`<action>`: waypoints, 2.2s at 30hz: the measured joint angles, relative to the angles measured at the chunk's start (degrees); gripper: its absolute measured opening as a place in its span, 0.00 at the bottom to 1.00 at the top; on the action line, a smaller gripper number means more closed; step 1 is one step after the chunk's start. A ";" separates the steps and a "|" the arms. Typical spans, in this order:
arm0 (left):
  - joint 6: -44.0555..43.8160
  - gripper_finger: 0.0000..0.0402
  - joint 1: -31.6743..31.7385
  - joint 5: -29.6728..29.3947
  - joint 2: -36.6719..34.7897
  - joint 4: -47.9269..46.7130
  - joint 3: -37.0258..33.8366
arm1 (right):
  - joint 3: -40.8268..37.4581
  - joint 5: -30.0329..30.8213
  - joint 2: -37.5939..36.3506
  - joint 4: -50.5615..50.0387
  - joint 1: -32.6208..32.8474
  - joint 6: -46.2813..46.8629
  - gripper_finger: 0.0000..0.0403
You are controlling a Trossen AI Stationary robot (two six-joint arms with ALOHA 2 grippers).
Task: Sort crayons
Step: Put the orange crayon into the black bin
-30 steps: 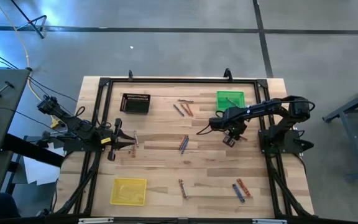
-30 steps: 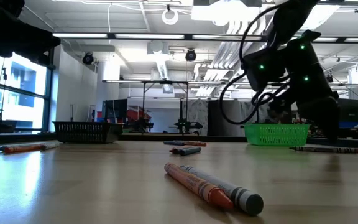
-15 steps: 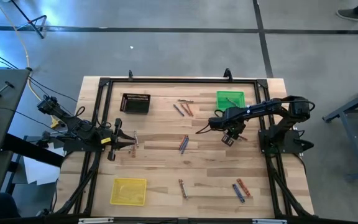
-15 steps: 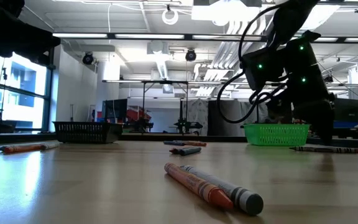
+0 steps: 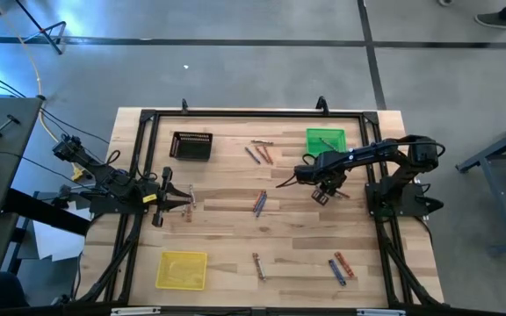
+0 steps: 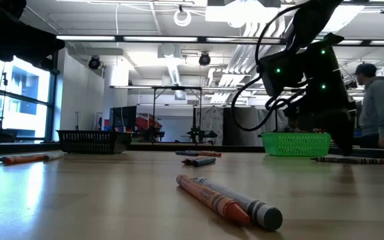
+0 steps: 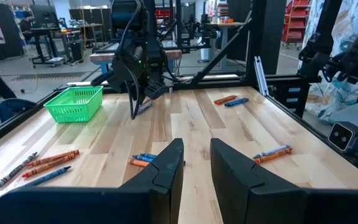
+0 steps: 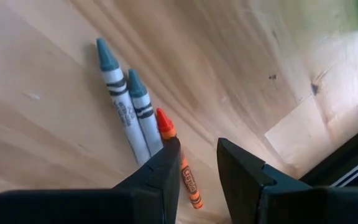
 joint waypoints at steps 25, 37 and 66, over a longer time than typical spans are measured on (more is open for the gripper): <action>0.00 0.17 0.02 0.00 0.00 0.00 0.00 | 0.02 1.91 4.94 -0.40 2.12 -1.06 0.24; 0.00 0.17 0.01 0.00 0.01 0.00 0.00 | 0.00 -9.09 -6.51 0.40 4.38 3.38 0.24; 0.00 0.17 0.02 0.00 -0.01 0.05 0.00 | -0.02 -17.52 1.22 6.67 16.58 10.61 0.24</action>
